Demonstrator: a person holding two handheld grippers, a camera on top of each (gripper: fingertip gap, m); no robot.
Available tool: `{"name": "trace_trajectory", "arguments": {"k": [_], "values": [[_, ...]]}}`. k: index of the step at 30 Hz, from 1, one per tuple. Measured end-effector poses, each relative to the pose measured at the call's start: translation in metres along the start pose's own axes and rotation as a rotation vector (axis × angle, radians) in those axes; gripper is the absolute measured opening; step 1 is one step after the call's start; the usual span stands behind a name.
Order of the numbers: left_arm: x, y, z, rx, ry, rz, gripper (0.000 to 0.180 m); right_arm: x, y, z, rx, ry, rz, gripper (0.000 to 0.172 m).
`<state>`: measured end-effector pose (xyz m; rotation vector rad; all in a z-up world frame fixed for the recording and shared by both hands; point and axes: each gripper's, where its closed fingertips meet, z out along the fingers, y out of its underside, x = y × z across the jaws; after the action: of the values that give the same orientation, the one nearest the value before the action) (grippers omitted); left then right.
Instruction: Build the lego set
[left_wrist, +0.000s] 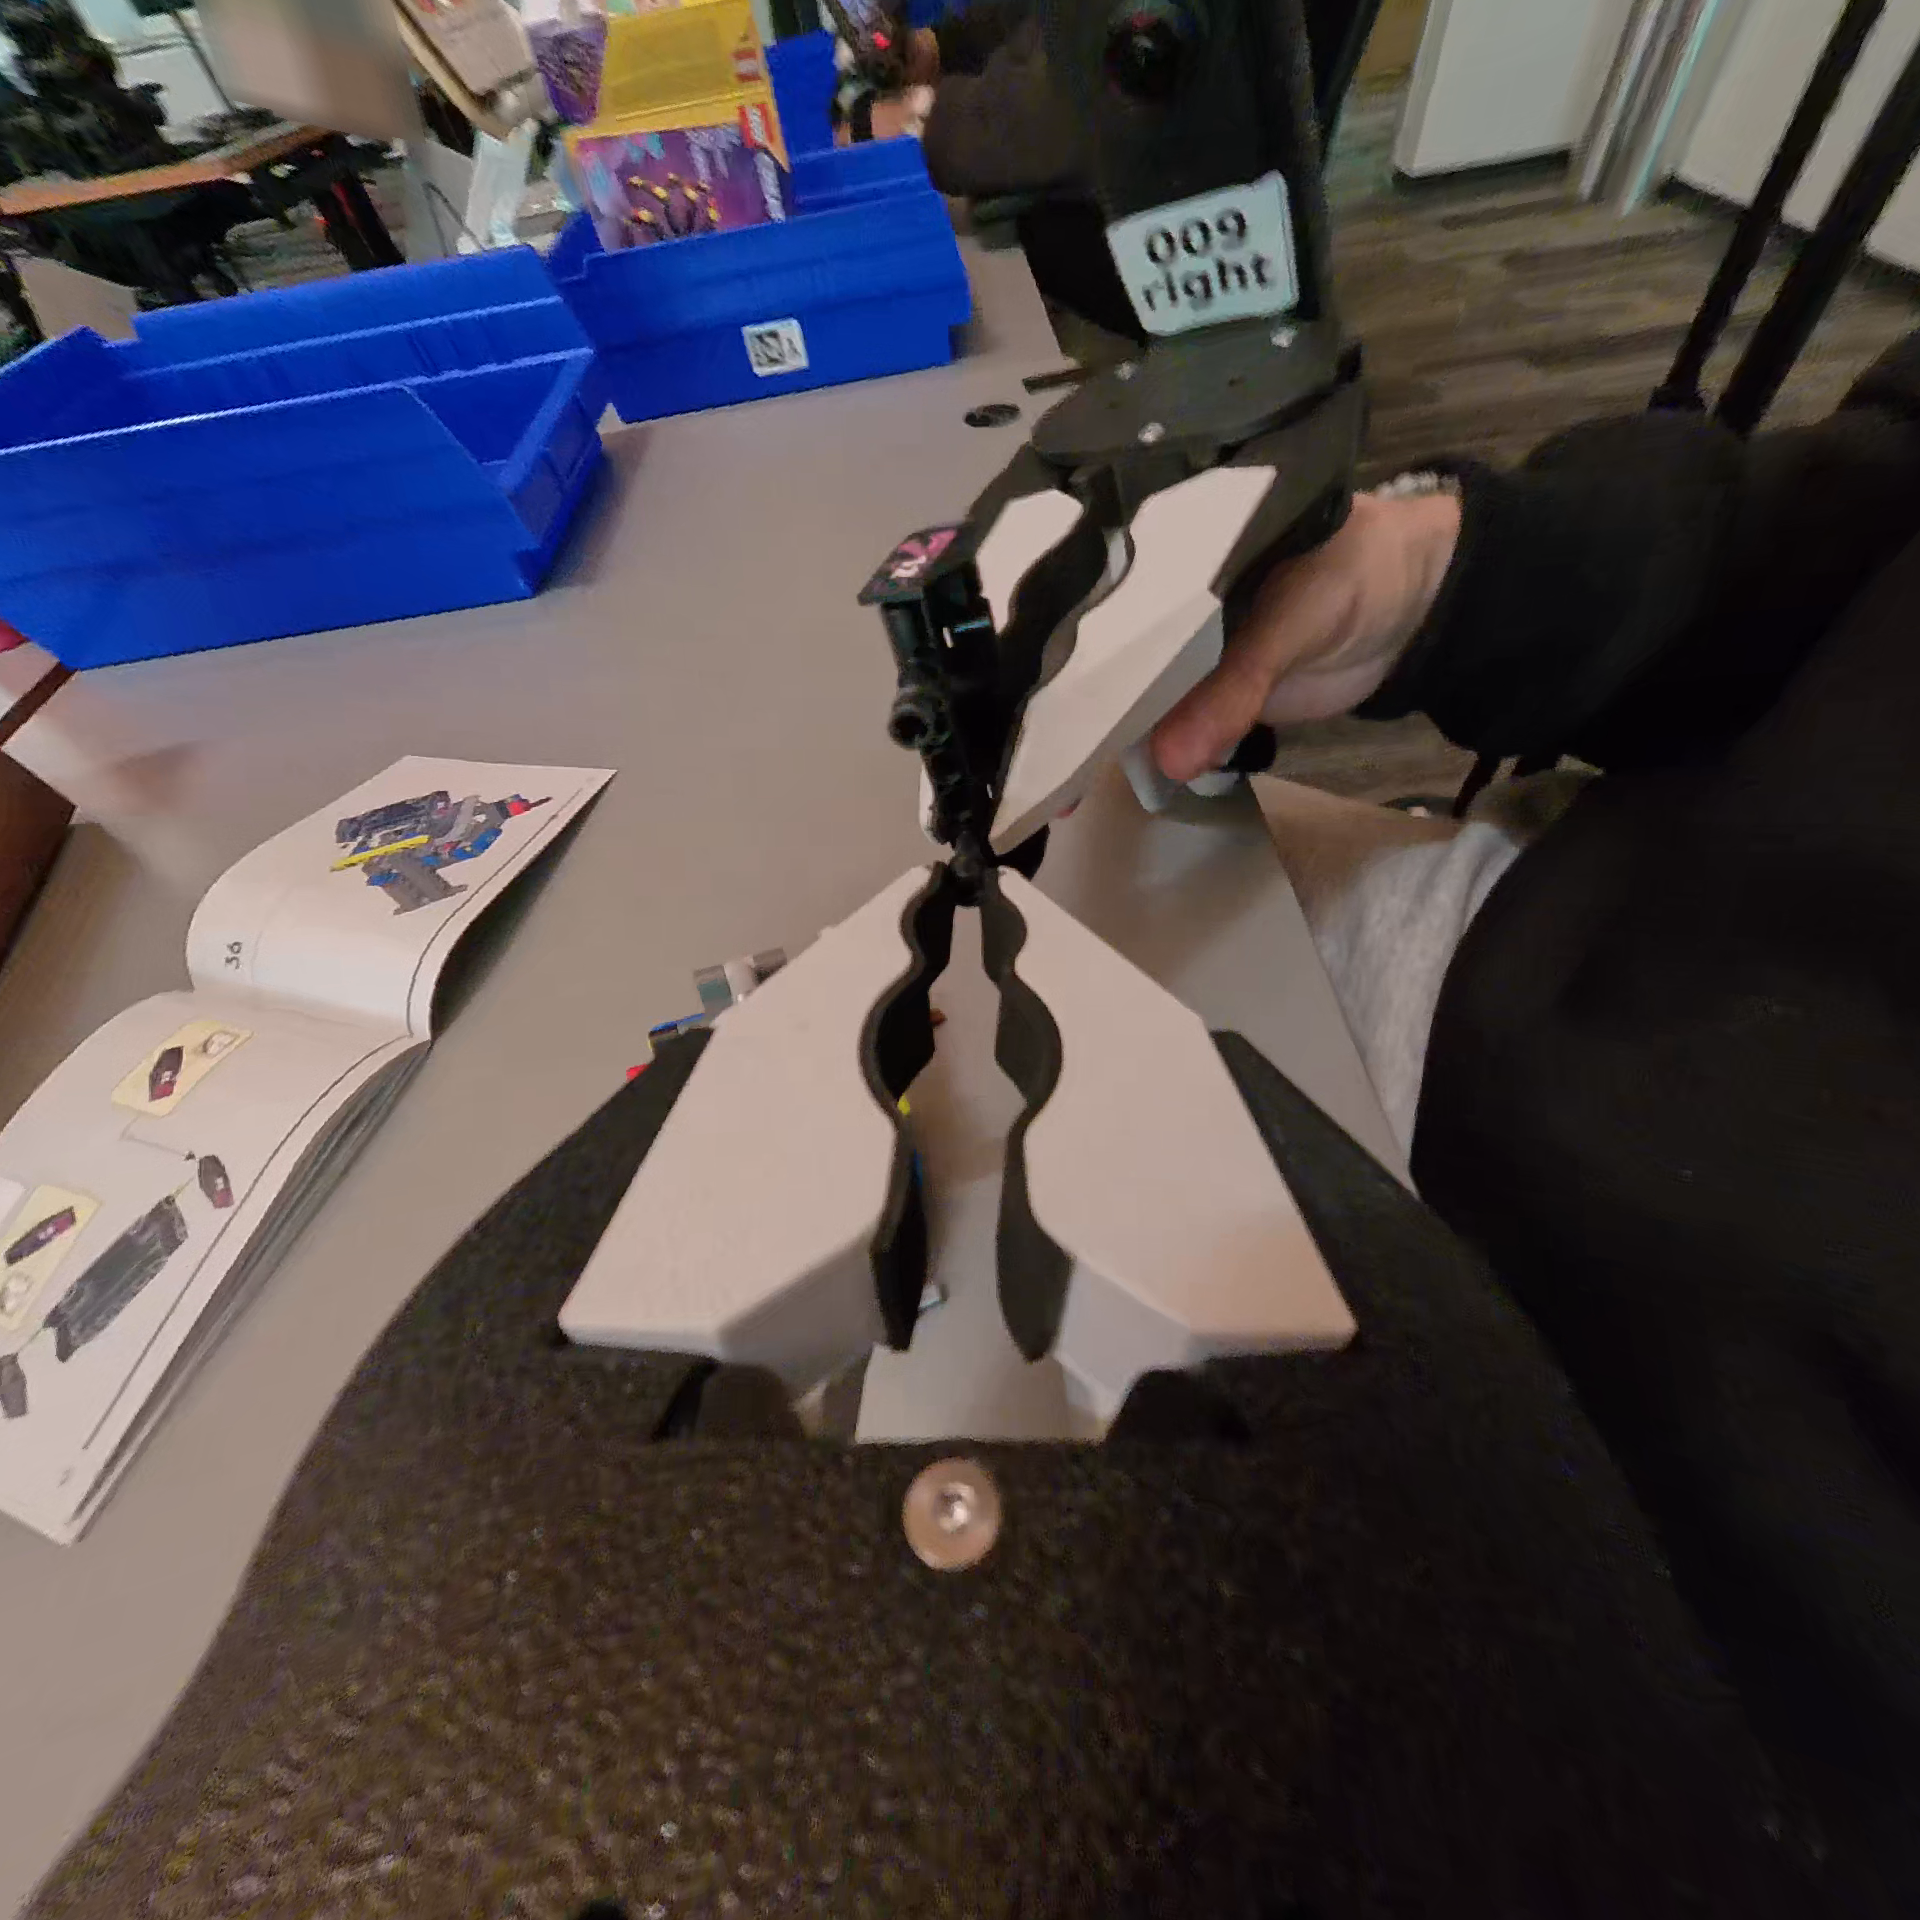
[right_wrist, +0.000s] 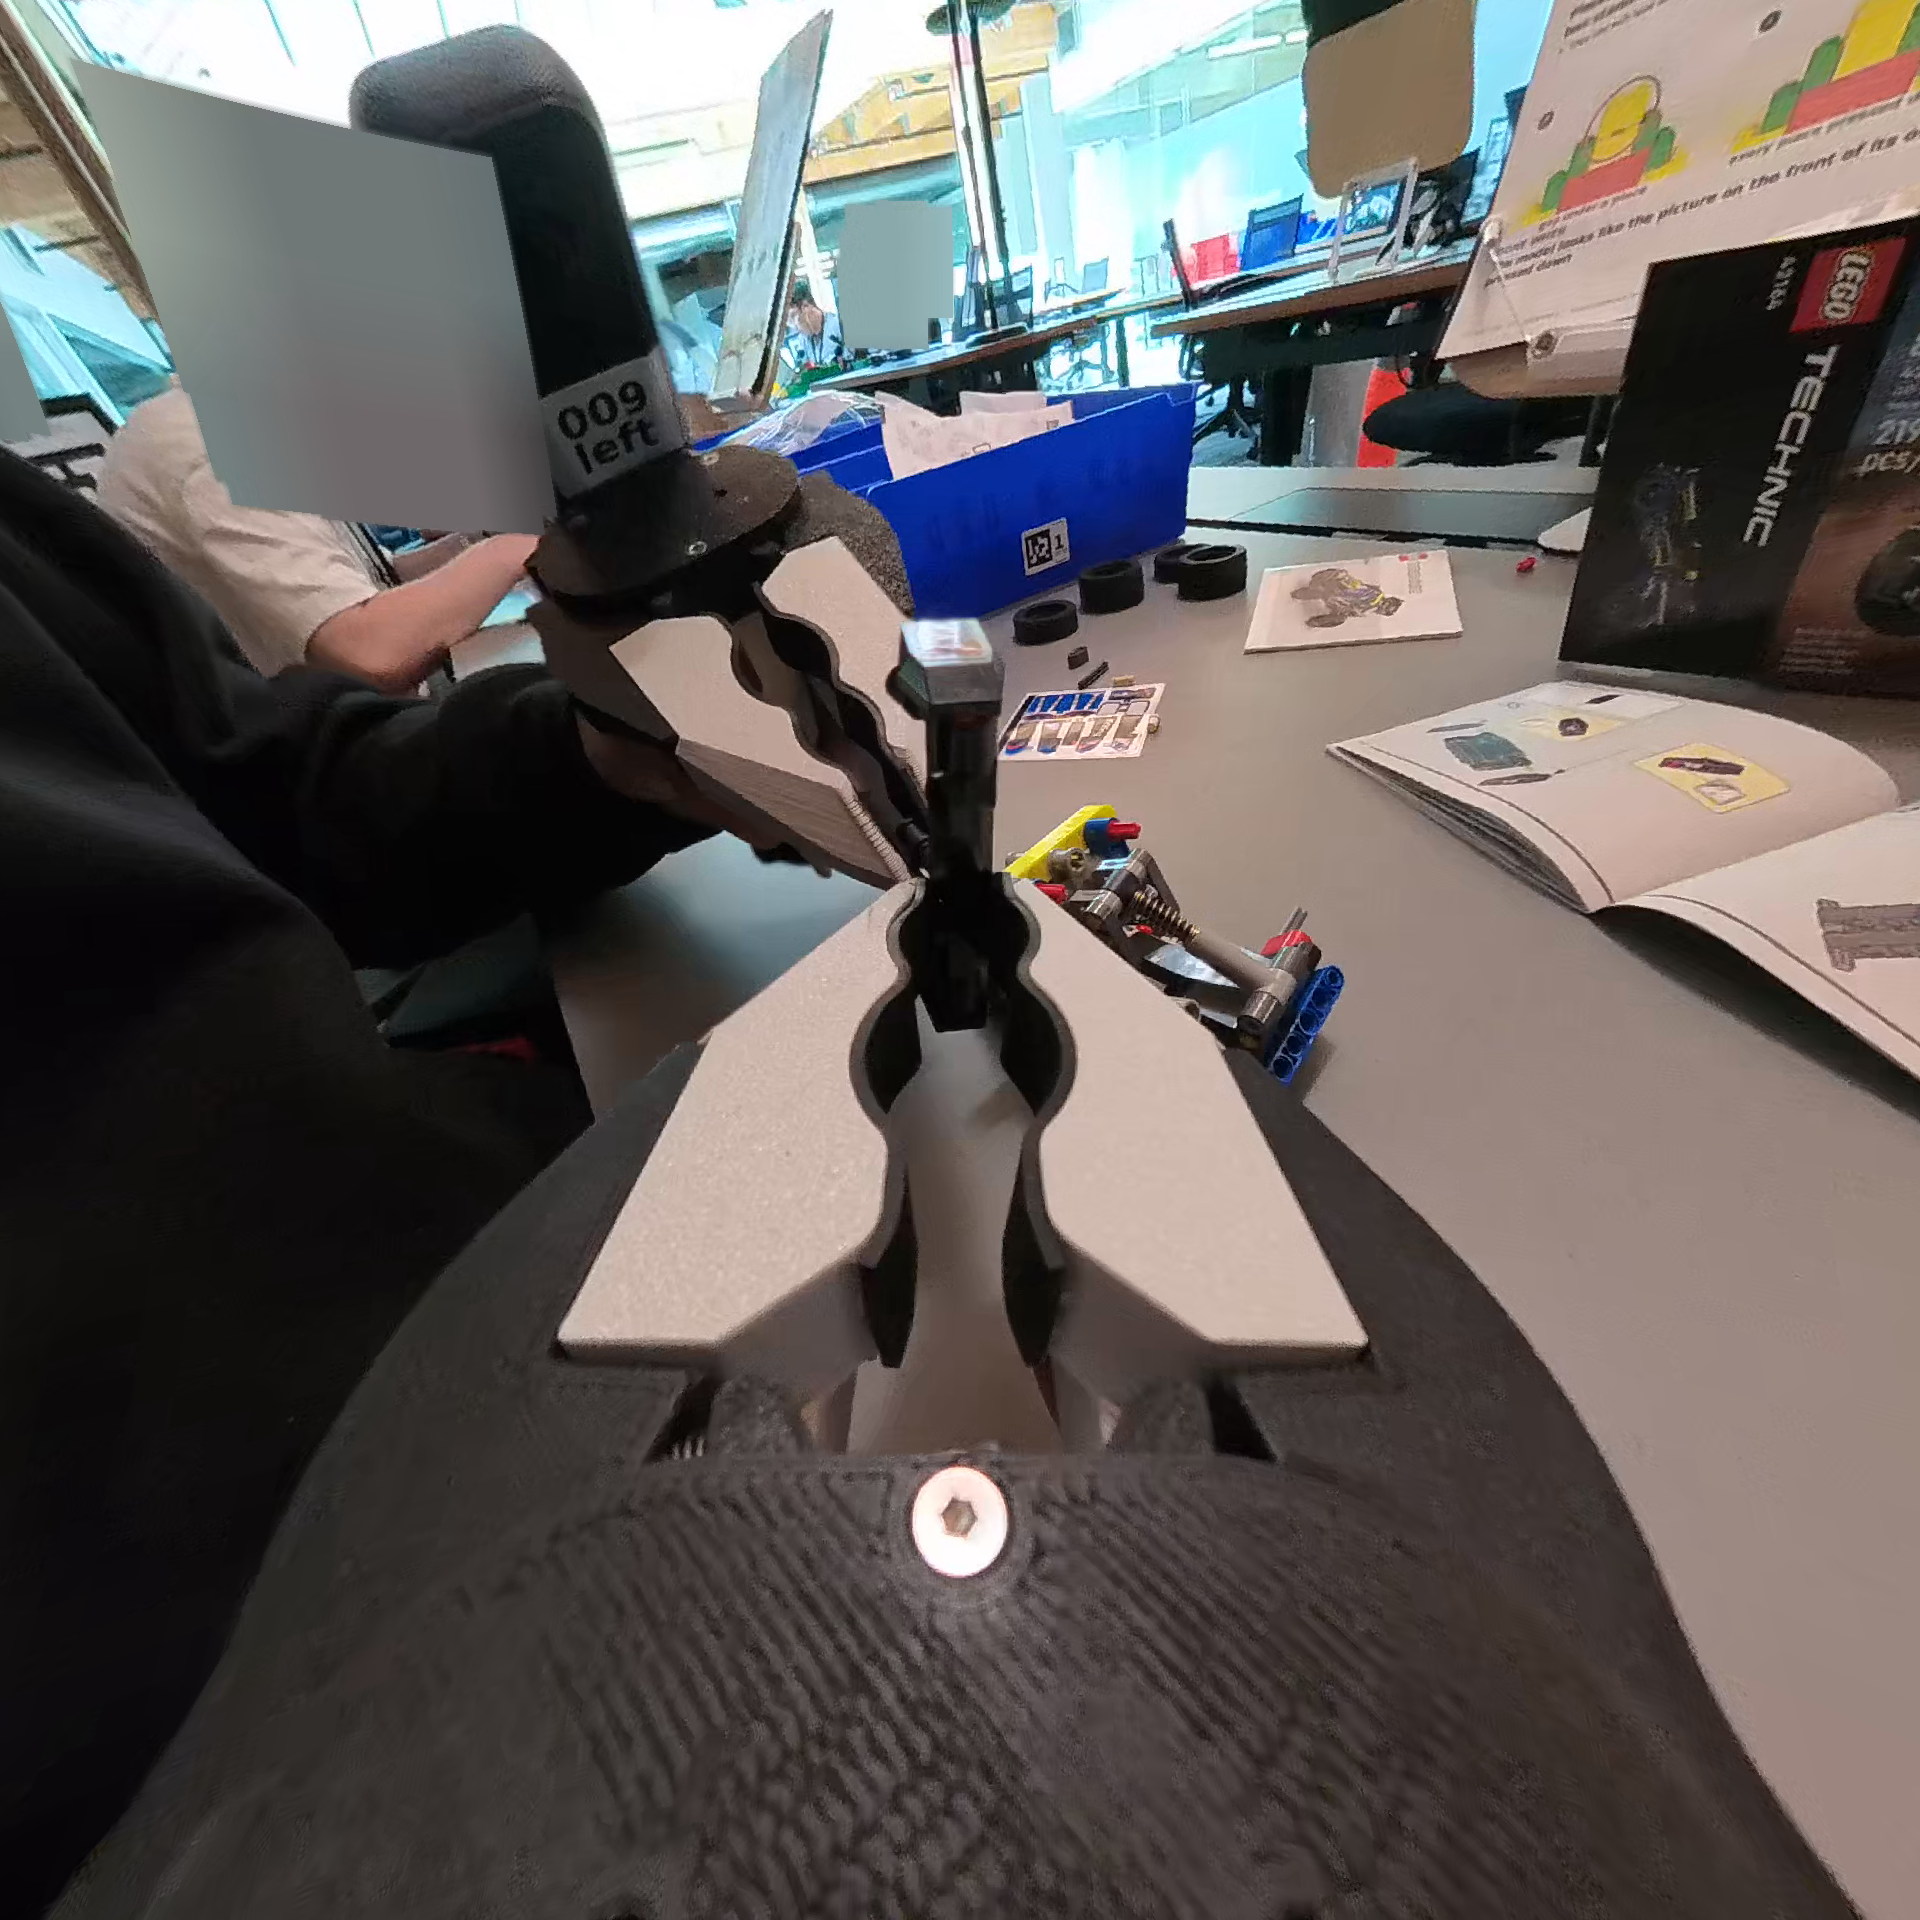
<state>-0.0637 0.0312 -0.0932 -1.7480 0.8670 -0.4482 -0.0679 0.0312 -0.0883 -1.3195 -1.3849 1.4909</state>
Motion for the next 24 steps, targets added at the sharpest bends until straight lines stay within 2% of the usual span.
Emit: {"name": "trace_trajectory", "arguments": {"k": [5, 7, 9, 12, 14, 17, 19, 21, 24], "values": [[-0.001, 0.007, 0.003, -0.047, 0.044, 0.027, 0.002, 0.003, 0.007, 0.001, -0.071, 0.001, -0.073, 0.008], [-0.001, 0.008, 0.004, -0.038, 0.052, 0.025, 0.002, 0.004, 0.009, 0.001, -0.100, 0.001, -0.096, 0.008], [-0.003, 0.003, 0.004, 0.005, 0.053, -0.001, 0.001, 0.005, 0.006, 0.002, -0.061, 0.008, -0.076, 0.008], [-0.005, 0.012, 0.007, -0.067, 0.016, 0.069, 0.001, 0.010, 0.015, 0.004, -0.130, 0.061, -0.131, 0.008], [-0.005, 0.003, 0.005, 0.013, 0.038, -0.007, 0.002, 0.008, 0.006, 0.003, -0.062, 0.033, -0.083, 0.008], [-0.008, 0.019, 0.010, -0.094, 0.001, 0.070, 0.001, 0.015, 0.019, 0.005, -0.175, 0.105, -0.173, 0.008], [-0.008, 0.017, 0.011, -0.041, 0.021, 0.004, 0.001, 0.015, 0.016, 0.005, -0.157, 0.092, -0.154, 0.007], [-0.010, 0.023, 0.012, -0.071, 0.011, 0.021, 0.001, 0.018, 0.022, 0.007, -0.190, 0.117, -0.182, 0.008], [-0.013, 0.014, 0.012, 0.008, -0.012, 0.000, 0.003, 0.020, 0.014, 0.004, -0.124, 0.074, -0.047, 0.008]]}}
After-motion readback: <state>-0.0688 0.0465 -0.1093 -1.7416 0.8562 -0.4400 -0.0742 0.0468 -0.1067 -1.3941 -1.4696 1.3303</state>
